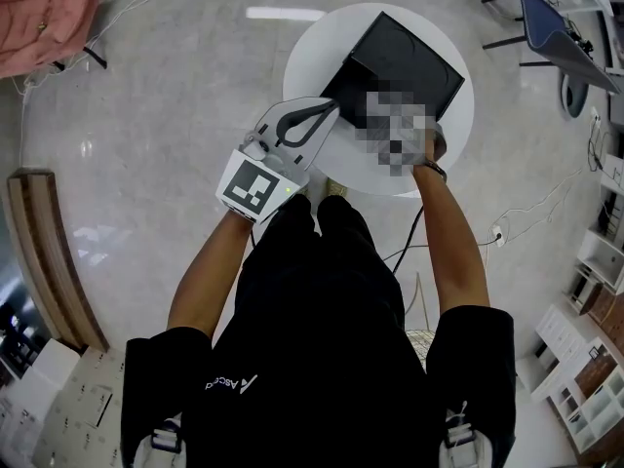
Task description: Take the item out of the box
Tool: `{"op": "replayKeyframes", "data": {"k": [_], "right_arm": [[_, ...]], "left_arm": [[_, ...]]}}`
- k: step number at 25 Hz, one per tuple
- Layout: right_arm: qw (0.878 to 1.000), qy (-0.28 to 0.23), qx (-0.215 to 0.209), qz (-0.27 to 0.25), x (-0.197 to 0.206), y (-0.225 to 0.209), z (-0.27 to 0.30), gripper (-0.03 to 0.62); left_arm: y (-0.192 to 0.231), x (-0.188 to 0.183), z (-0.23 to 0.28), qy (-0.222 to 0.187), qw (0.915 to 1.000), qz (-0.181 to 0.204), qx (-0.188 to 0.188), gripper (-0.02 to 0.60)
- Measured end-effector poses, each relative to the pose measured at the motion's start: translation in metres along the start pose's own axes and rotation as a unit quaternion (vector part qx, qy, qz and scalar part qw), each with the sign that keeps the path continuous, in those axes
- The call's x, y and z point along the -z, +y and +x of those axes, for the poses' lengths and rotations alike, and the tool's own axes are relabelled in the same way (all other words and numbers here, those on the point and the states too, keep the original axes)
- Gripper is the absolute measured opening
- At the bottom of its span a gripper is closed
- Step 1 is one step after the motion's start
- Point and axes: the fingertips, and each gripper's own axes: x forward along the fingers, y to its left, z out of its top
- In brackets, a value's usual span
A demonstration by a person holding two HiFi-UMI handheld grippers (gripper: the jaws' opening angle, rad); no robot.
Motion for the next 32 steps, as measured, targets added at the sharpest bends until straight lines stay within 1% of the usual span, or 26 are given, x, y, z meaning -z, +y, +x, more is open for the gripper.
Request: {"op": "replayKeyframes", "data": {"k": [3,6,8,10,12,13,16,19,21,22,25,27,30,32], "right_arm": [[0.998,-0.036,0.012,0.044,-0.006,-0.003,-0.026,0.172],[0.992,-0.08,0.028,0.089,-0.015,-0.007,-0.057,0.172],[0.985,-0.114,0.04,0.119,-0.021,-0.012,-0.081,0.172],[0.975,-0.157,0.05,0.151,-0.027,-0.018,-0.11,0.172],[0.958,-0.208,0.056,0.189,-0.035,-0.024,-0.143,0.172],[0.947,-0.237,0.059,0.209,-0.038,-0.027,-0.161,0.172],[0.903,-0.338,0.071,0.257,-0.05,-0.038,-0.218,0.172],[0.862,-0.414,0.082,0.281,-0.053,-0.039,-0.27,0.172],[0.839,-0.454,0.088,0.285,-0.055,-0.037,-0.301,0.172],[0.83,-0.471,0.091,0.284,-0.056,-0.035,-0.315,0.172],[0.806,-0.512,0.097,0.28,-0.058,-0.026,-0.351,0.172],[0.793,-0.533,0.1,0.276,-0.058,-0.017,-0.372,0.172],[0.779,-0.557,0.107,0.267,-0.057,-0.005,-0.395,0.172],[0.771,-0.569,0.11,0.264,-0.055,0.001,-0.406,0.172]], "left_arm": [[-0.009,-0.004,-0.002,0.0,1.0,0.006,0.004,-0.002],[-0.018,-0.009,-0.004,-0.003,0.9999,0.009,0.009,-0.002],[-0.024,-0.014,-0.002,-0.006,0.9998,0.012,0.013,-0.002],[-0.031,-0.02,0.002,-0.009,0.9997,0.015,0.016,-0.002],[-0.04,-0.03,0.004,-0.01,0.9996,0.019,0.02,-0.002],[-0.044,-0.036,0.006,-0.013,0.9995,0.021,0.022,-0.002],[-0.057,-0.058,0.01,-0.042,0.9984,0.026,0.027,-0.002],[-0.074,-0.08,0.011,-0.06,0.9972,0.029,0.033,-0.002],[-0.086,-0.095,0.011,-0.073,0.996,0.032,0.039,-0.002],[-0.092,-0.102,0.011,-0.079,0.9953,0.035,0.042,-0.002],[-0.111,-0.119,0.008,-0.095,0.993,0.046,0.053,-0.002],[-0.126,-0.131,0.004,-0.106,0.9911,0.051,0.061,-0.002],[-0.146,-0.147,-0.001,-0.125,0.9879,0.056,0.073,-0.002],[-0.153,-0.151,-0.003,-0.126,0.9874,0.061,0.075,-0.002]]}}
